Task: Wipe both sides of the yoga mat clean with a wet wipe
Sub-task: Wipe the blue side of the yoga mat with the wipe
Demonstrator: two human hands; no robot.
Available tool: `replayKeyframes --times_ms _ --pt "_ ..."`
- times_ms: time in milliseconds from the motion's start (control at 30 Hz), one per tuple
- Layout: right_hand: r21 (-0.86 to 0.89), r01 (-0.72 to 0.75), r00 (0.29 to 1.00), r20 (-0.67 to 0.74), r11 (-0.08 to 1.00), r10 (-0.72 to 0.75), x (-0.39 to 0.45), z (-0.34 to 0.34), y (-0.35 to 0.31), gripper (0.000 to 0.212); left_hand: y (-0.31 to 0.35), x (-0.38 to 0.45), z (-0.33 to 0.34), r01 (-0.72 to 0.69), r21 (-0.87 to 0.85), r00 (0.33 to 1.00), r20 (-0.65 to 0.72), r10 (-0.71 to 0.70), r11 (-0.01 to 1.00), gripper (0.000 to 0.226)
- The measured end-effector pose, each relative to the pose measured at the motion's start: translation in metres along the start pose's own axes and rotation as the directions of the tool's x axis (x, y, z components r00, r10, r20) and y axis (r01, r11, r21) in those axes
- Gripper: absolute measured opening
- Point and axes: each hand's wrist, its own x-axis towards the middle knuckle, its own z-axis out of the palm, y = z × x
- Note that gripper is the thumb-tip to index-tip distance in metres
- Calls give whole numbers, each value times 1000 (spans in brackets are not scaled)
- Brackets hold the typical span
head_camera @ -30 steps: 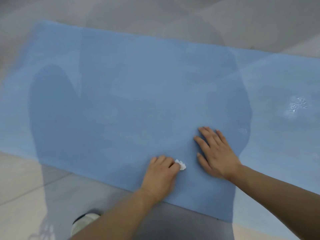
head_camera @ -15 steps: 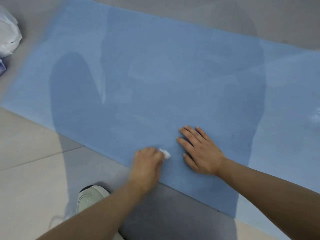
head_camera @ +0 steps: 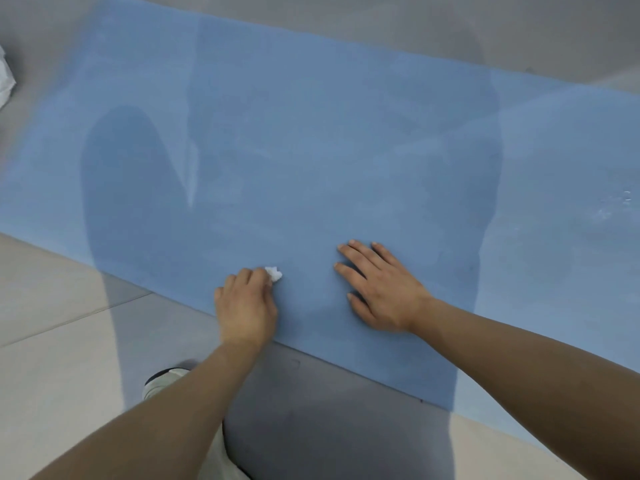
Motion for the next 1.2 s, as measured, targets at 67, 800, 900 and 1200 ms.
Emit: replayKeyframes --times_ms 67,800,900,1200 --pt "2 -9 1000 6 1000 9 1 0 -1 57 22 -23 2 -127 -78 992 15 129 989 12" --pt "-26 54 998 -9 998 -55 -8 1 11 55 45 -41 11 -720 -108 666 167 727 685 25" --pt "-36 58 998 10 998 -58 -15 1 21 52 68 -84 17 -833 -178 489 203 848 523 28" --pt "-28 -88 996 -5 996 88 -65 -2 54 53 42 10 10 -671 -17 736 100 669 741 5"
